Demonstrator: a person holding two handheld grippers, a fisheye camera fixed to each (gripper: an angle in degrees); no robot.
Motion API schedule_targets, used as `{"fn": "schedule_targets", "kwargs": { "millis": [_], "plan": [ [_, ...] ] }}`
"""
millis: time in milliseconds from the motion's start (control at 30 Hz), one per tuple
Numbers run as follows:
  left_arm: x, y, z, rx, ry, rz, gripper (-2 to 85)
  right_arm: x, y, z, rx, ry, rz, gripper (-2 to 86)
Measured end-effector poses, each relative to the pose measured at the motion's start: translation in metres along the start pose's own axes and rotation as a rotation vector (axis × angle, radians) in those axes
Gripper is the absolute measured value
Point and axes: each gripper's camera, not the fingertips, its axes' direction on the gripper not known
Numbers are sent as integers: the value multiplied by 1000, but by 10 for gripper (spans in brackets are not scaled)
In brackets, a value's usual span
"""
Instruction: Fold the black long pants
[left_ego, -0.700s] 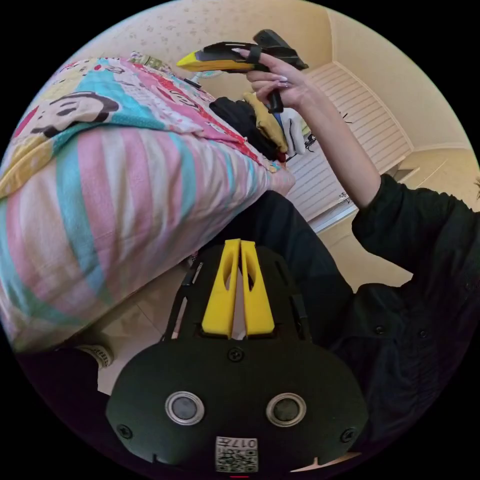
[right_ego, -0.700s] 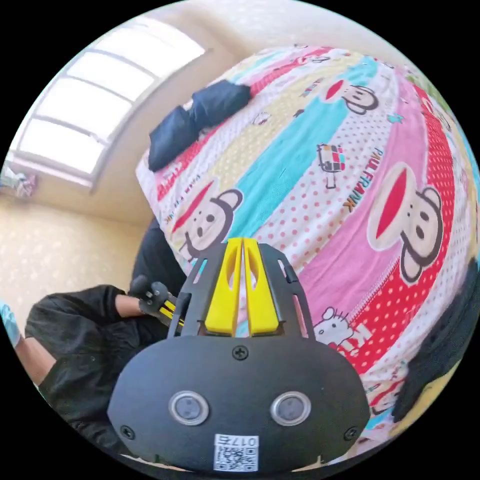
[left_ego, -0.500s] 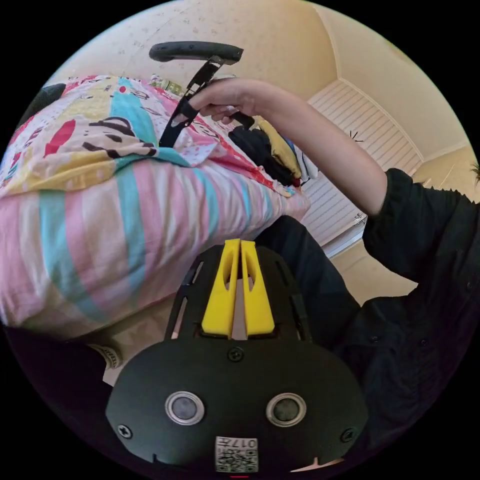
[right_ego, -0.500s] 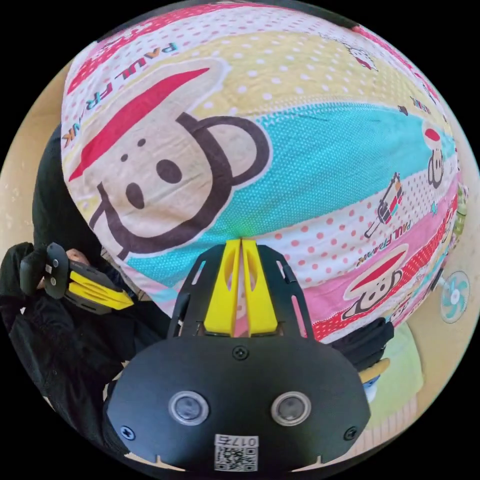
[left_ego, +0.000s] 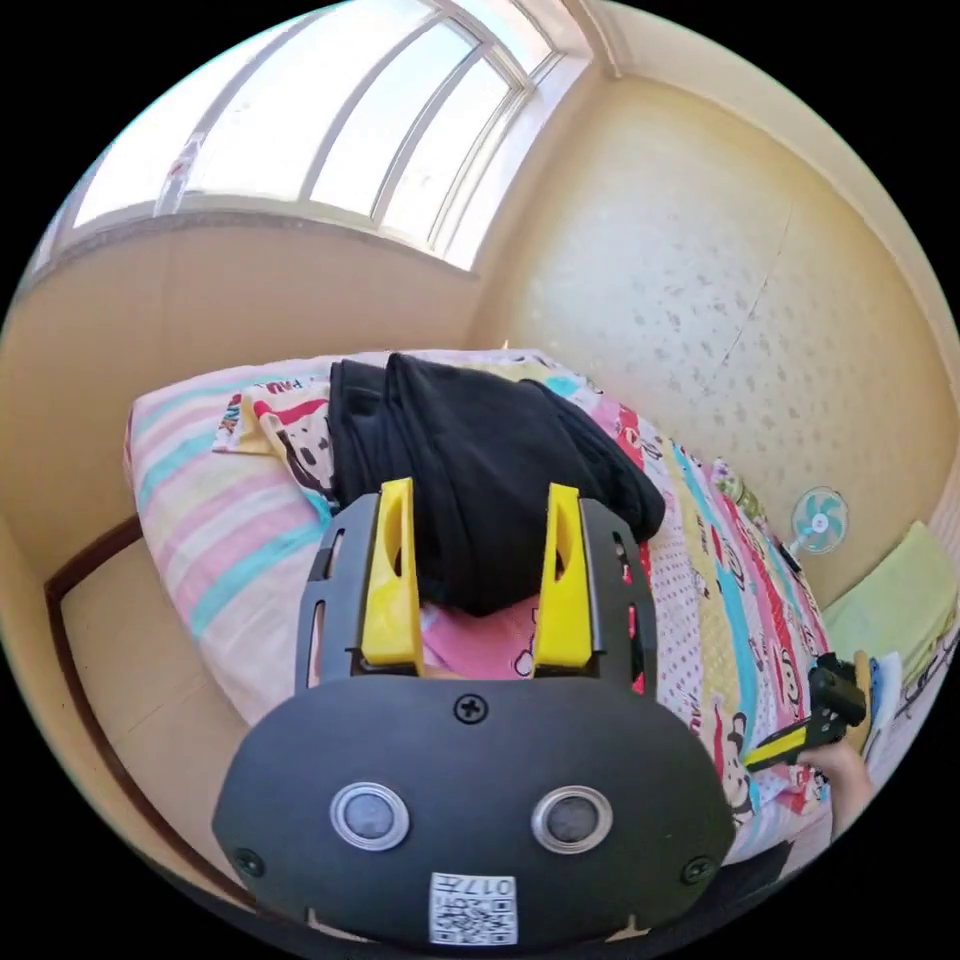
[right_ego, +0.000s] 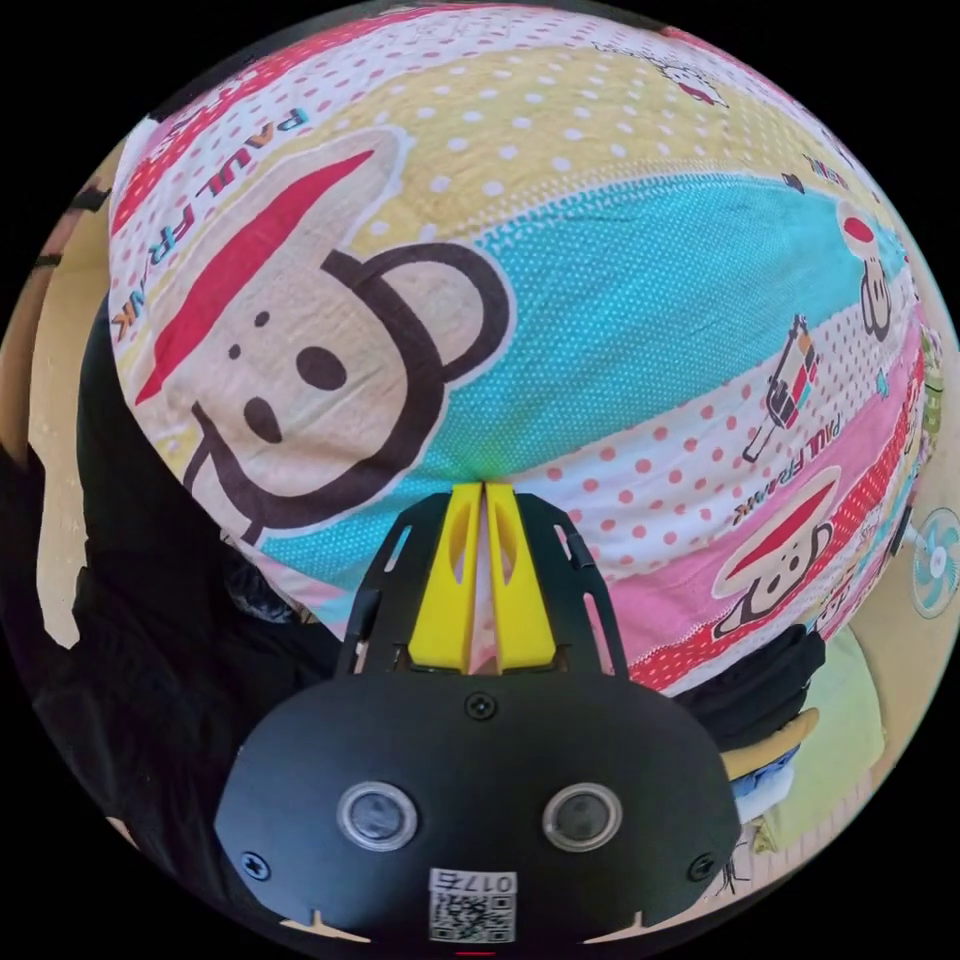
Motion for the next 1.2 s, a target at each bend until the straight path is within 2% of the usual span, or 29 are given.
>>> {"fn": "schedule_targets", "kwargs": {
  "millis": [33, 67, 133, 200, 267, 333, 400, 433, 500, 567, 633, 667, 800, 833, 900, 967, 1033, 1133, 1200],
  "plan": [
    [4, -3, 34, -103, -34, -13, 165, -2, -1, 2, 10, -3, 8, 5],
    [23, 5, 39, -60, -142, 10, 152, -6, -3, 7, 25, -1, 24, 5],
    [59, 18, 37, -38, -211, 11, 97, -16, -7, 13, 36, 25, 39, 5],
    [92, 31, 30, -51, -90, -5, 66, -34, -14, 19, 32, 89, 42, 6],
    [146, 60, 19, -75, 141, 18, 60, -45, -17, 21, 33, 124, 53, 5],
    [195, 92, 7, -108, 293, 80, 56, -47, -9, 21, 91, 111, 119, 5],
    [244, 135, -6, -168, 457, 148, 51, -37, 35, 23, 343, -27, 309, 5],
    [271, 170, -19, -210, 570, 187, 48, -35, 52, 27, 434, -75, 353, 4],
    [307, 225, -44, -279, 763, 305, 47, -42, 125, 47, 738, -187, 450, 4],
    [350, 309, -79, -464, 1015, 598, 50, -55, 174, 57, 845, -212, 507, 3],
    [360, 371, -102, -622, 1091, 754, 57, -70, 217, 65, 859, -177, 559, 6],
    [347, 402, -122, -620, 1129, 770, 63, -82, 241, 69, 854, -135, 575, 8],
    [286, 424, -160, -552, 1157, 628, 51, -115, 323, 55, 940, 1, 801, 13],
    [261, 412, -168, -472, 1134, 541, 60, -120, 333, 48, 985, 10, 806, 14],
    [218, 394, -176, -272, 1005, 404, 66, -139, 353, 5, 1197, -7, 722, 26],
    [162, 379, -168, -124, 799, 154, 81, -154, 340, -37, 1291, -46, 553, 43],
    [133, 374, -156, -113, 785, 53, 99, -169, 301, -79, 1256, -113, 370, 64],
    [114, 382, -139, -149, 752, -9, 103, -202, 206, -125, 1053, -235, 121, 106],
    [113, 392, -135, -159, 745, -23, 105, -242, 132, -134, 885, -133, 63, 117]
  ]
}}
